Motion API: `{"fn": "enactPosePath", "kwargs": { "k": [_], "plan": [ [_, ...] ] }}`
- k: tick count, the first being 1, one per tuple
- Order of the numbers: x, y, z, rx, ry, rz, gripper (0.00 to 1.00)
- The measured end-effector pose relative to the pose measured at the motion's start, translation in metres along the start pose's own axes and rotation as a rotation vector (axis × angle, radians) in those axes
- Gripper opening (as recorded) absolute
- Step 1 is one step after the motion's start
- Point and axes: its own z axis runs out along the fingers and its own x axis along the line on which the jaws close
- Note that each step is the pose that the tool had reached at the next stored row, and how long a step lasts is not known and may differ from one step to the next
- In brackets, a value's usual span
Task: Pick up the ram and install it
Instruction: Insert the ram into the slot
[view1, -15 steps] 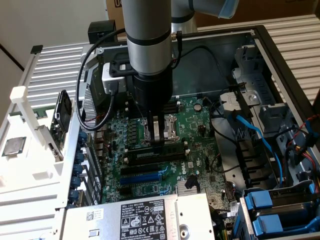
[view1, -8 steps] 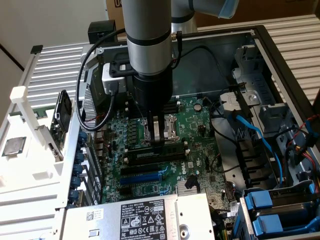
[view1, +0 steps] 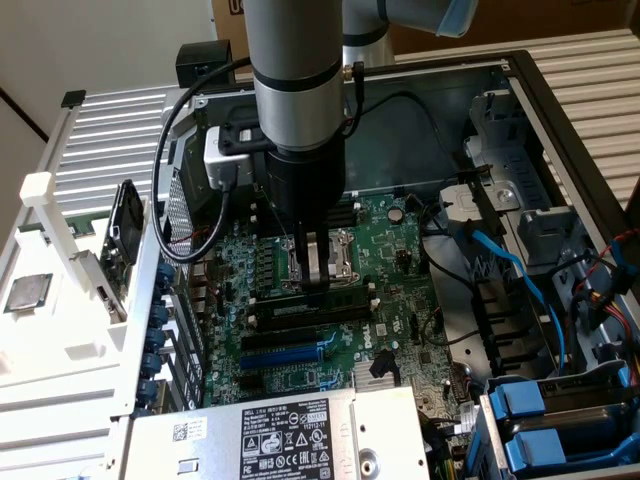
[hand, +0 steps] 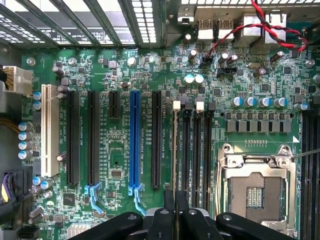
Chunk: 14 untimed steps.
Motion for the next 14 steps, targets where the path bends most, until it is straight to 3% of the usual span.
{"fn": "enactPosePath", "kwargs": {
  "k": [14],
  "plan": [
    [0.0002, 0.0, 0.0011, 0.0002, -0.0001, -0.008, 0.13]
  ]
}}
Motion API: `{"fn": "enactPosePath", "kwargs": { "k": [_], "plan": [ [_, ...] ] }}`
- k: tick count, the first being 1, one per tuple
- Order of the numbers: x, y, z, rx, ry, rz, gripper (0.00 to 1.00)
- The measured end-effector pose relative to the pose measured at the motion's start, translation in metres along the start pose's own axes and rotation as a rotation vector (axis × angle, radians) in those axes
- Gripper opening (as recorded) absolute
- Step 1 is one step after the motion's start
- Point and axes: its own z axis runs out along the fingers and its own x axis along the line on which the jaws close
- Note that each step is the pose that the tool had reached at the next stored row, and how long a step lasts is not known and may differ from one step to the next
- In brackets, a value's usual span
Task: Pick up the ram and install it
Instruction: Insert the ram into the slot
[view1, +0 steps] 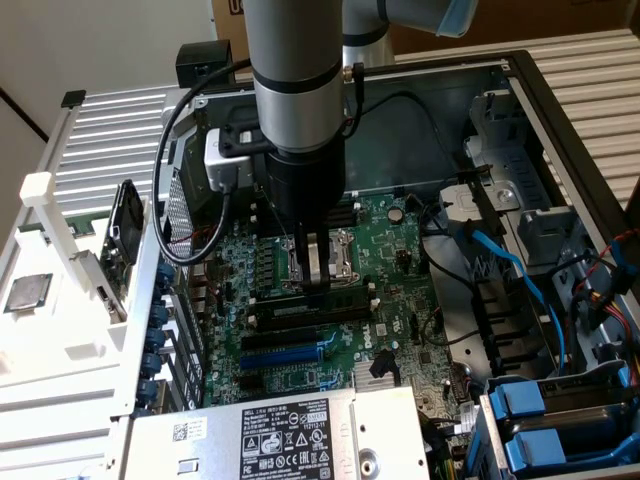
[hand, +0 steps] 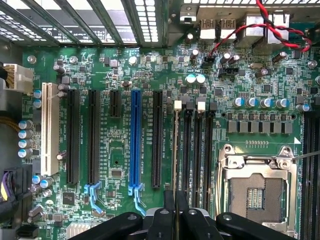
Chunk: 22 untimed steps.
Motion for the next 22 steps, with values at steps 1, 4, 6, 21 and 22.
{"fn": "enactPosePath", "kwargs": {
  "k": [1, 4, 6, 21, 22],
  "plan": [
    [0.0, 0.0, 0.0001, 0.0, 0.0, 0.0, 0.13],
    [0.0, 0.0, 0.0004, 0.0001, -0.0001, 0.0, 0.13],
    [0.0, 0.0, 0.0009, 0.0001, -0.0002, 0.0, 0.13],
    [-0.0001, -0.0001, 0.0034, 0.0002, -0.0002, -0.002, 0.13],
    [-0.0001, -0.0001, 0.0035, 0.0002, -0.0002, -0.002, 0.13]
  ]
}}
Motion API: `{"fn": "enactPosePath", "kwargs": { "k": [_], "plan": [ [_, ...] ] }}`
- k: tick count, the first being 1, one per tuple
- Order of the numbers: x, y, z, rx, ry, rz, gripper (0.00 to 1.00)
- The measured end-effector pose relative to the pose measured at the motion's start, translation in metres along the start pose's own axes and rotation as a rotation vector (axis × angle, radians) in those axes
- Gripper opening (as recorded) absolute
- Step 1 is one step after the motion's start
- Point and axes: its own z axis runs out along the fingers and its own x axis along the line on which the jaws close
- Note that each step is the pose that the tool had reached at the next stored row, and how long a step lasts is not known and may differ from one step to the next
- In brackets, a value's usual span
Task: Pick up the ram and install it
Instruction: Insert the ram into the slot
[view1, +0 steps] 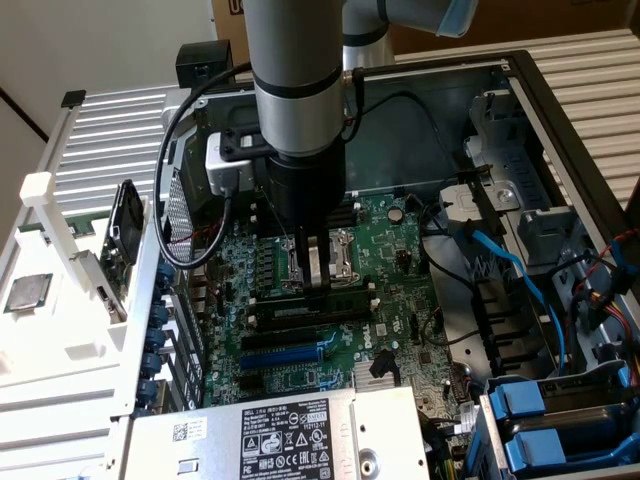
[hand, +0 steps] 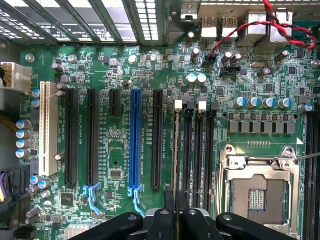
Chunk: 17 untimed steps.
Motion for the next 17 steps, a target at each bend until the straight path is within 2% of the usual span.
{"fn": "enactPosePath", "kwargs": {
  "k": [15, 16, 17],
  "plan": [
    [0.0, 0.0001, 0.0003, -0.0004, 0.0001, 0.0, 0.13],
    [0.0, 0.0003, 0.0002, -0.0008, 0.0001, 0.0, 0.14],
    [0.0, 0.0002, 0.0003, -0.0002, 0.0001, 0.0, 0.2]
  ]
}}
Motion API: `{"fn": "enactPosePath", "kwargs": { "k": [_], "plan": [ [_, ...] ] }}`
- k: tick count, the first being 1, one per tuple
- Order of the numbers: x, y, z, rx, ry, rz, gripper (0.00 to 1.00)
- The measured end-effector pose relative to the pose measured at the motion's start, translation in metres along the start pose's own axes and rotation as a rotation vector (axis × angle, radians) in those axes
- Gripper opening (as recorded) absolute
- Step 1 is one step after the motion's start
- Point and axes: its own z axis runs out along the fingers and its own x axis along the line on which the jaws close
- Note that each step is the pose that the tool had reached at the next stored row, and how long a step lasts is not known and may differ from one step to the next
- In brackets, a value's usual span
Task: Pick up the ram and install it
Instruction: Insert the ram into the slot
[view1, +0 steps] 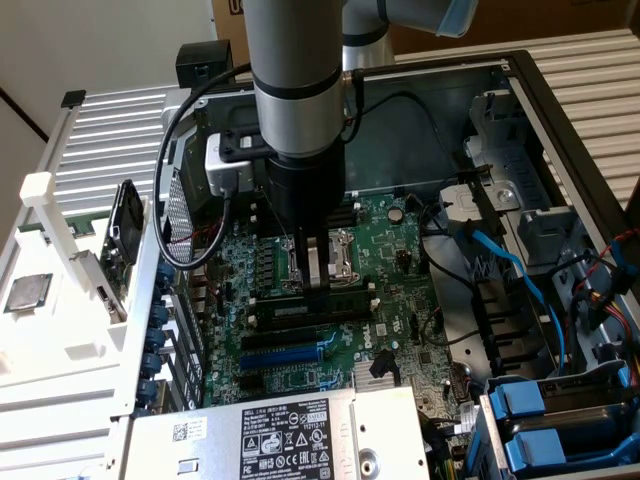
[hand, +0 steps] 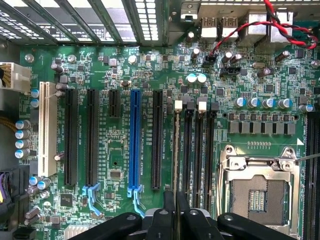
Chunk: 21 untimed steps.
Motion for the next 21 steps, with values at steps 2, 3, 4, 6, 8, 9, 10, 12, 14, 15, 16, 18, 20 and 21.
{"fn": "enactPosePath", "kwargs": {
  "k": [2, 3, 4, 6, 8, 9, 10, 12, 14, 15, 16, 18, 20, 21],
  "plan": [
    [0.0, -0.0002, 0.0, 0.0001, 0.0, 0.0, 0.2],
    [0.0, -0.0002, 0.0, 0.0001, 0.0, 0.0, 0.27],
    [0.0, -0.0002, 0.0, 0.0002, -0.0001, 0.0, 0.27],
    [0.0, -0.0002, 0.0, 0.0001, 0.0, 0.0, 0.27],
    [0.0, -0.0002, 0.0, 0.0001, 0.0, 0.0, 0.27],
    [0.0, -0.0002, -0.0002, 0.0002, 0.0, 0.0, 0.27],
    [0.0, -0.0002, -0.0008, 0.0001, 0.0001, 0.0, 0.27],
    [0.0, -0.0002, -0.0022, 0.0001, 0.0, 0.0, 0.27],
    [0.0, -0.0002, -0.0042, 0.0001, 0.0, 0.0, 0.27],
    [0.0, -0.0002, -0.0056, 0.0001, 0.0, 0.0, 0.27],
    [0.0, -0.0002, -0.007, 0.0001, 0.0, 0.0, 0.27],
    [0.0, -0.0003, -0.0109, 0.0002, 0.0, 0.0, 0.27],
    [0.001, -0.0003, -0.0171, 0.0001, 0.0, 0.0, 0.27],
    [0.001, -0.0003, -0.0188, 0.0001, 0.0001, 0.0, 0.27]
  ]
}}
